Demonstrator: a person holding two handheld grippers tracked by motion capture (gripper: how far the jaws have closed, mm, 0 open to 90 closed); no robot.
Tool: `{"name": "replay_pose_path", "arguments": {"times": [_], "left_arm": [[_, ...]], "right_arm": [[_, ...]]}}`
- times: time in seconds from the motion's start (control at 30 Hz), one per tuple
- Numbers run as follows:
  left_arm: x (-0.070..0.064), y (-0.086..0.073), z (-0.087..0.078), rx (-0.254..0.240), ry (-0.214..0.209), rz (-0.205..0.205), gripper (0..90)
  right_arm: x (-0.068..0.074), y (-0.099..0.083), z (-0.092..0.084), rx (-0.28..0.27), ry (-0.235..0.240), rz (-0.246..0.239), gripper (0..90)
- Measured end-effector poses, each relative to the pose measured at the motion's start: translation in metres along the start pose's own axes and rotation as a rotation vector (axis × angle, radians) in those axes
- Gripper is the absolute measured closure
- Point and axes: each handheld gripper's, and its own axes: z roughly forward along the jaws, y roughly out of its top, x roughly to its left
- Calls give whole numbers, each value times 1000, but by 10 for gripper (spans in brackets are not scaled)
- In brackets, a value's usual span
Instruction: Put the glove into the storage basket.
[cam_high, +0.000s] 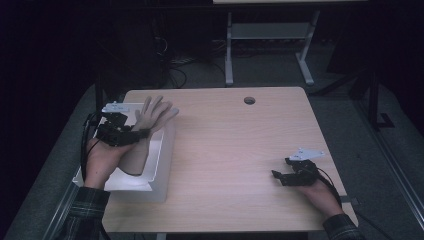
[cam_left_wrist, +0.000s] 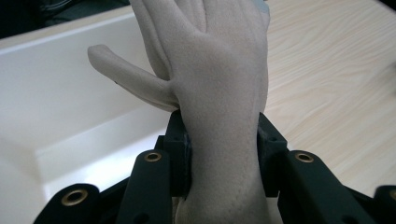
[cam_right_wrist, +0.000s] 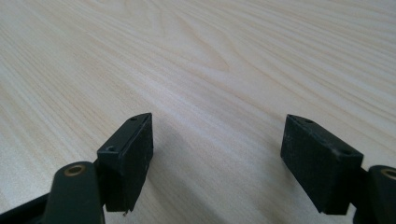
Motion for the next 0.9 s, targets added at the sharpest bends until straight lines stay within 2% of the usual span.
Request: {"name": "replay_pose_path", "arguments": {"times": [0.17,0.37,0.53,0.63,0.9], "left_arm": [[14,-16,6,19,42,-23,646],[28,-37,20,63,65,-47,644],[36,-52,36,95,70,-57,638],[39,-58,46,108,57,-70,634],[39,-69,72,175,50,-74,599]], "right_arm": [[0,0,0,1,0,0,251],[0,0,0,0,0,-1,251],[0,0,0,0,0,-1,251],[0,0,0,0,0,0,251],[0,0,0,0,0,0,251]]}}
